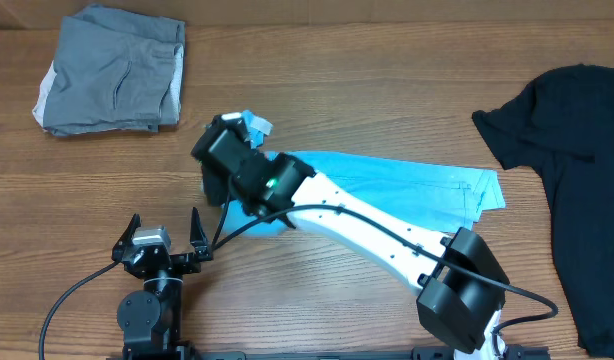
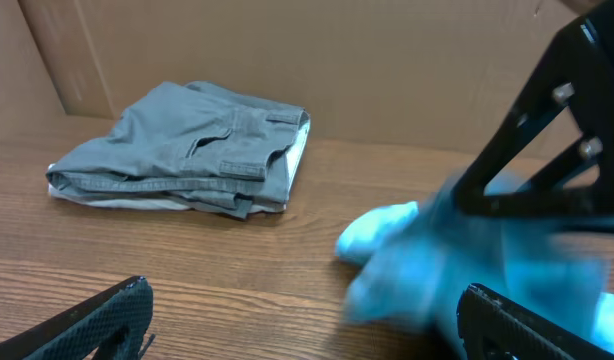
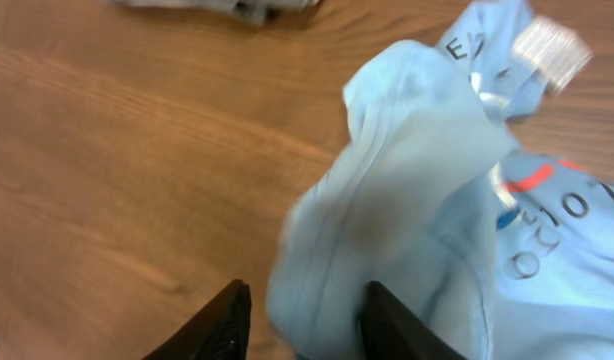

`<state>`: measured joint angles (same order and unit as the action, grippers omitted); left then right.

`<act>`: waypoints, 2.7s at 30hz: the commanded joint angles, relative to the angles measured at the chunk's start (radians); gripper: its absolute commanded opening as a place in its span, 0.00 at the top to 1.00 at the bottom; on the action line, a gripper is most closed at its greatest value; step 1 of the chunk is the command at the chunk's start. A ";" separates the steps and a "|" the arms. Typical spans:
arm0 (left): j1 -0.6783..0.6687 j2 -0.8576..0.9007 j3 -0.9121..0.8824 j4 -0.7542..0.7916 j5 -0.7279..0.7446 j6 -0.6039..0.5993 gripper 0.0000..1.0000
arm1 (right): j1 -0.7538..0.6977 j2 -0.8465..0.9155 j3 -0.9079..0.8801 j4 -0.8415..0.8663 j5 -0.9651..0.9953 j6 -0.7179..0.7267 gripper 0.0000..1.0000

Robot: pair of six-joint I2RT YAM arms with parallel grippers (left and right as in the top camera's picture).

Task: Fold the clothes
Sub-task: 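Lift the T-shirt with the right gripper and drag it leftward onto the table, then grasp the right end of the T-shirt with the right gripper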

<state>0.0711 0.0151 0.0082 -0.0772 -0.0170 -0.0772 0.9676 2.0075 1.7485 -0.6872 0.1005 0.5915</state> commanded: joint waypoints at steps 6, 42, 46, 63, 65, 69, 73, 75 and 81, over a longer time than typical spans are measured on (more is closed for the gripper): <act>-0.006 -0.011 -0.003 0.002 -0.009 0.006 0.00 | -0.035 -0.046 0.033 -0.011 0.052 0.004 0.51; -0.006 -0.011 -0.003 0.002 -0.009 0.006 0.00 | -1.038 -0.361 -0.562 -0.545 -0.129 0.015 0.08; -0.006 -0.011 -0.003 0.002 -0.009 0.006 0.00 | -1.041 -0.361 -0.674 -0.430 -0.148 0.021 0.08; -0.006 -0.011 -0.003 0.002 -0.009 0.006 0.00 | -1.044 -0.362 -0.891 -0.165 -0.154 0.136 0.12; -0.006 -0.011 -0.003 0.002 -0.009 0.006 0.00 | -1.044 -0.362 -0.891 -0.144 -0.153 0.115 0.13; -0.006 -0.011 -0.003 0.002 -0.009 0.006 0.00 | -1.049 -0.362 -0.891 -0.113 -0.146 0.110 0.20; -0.006 -0.011 -0.003 0.002 -0.009 0.006 0.00 | -1.063 -0.362 -0.891 -0.109 -0.135 0.108 0.25; -0.006 -0.011 -0.003 0.002 -0.009 0.006 0.00 | -1.062 -0.362 -0.891 -0.123 -0.097 0.108 0.29; -0.006 -0.011 -0.003 0.002 -0.009 0.006 0.00 | -1.063 -0.362 -0.919 -0.125 -0.023 0.110 0.38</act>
<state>0.0711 0.0151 0.0082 -0.0772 -0.0170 -0.0776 -0.0864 1.6493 0.8558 -0.8211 0.0162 0.7010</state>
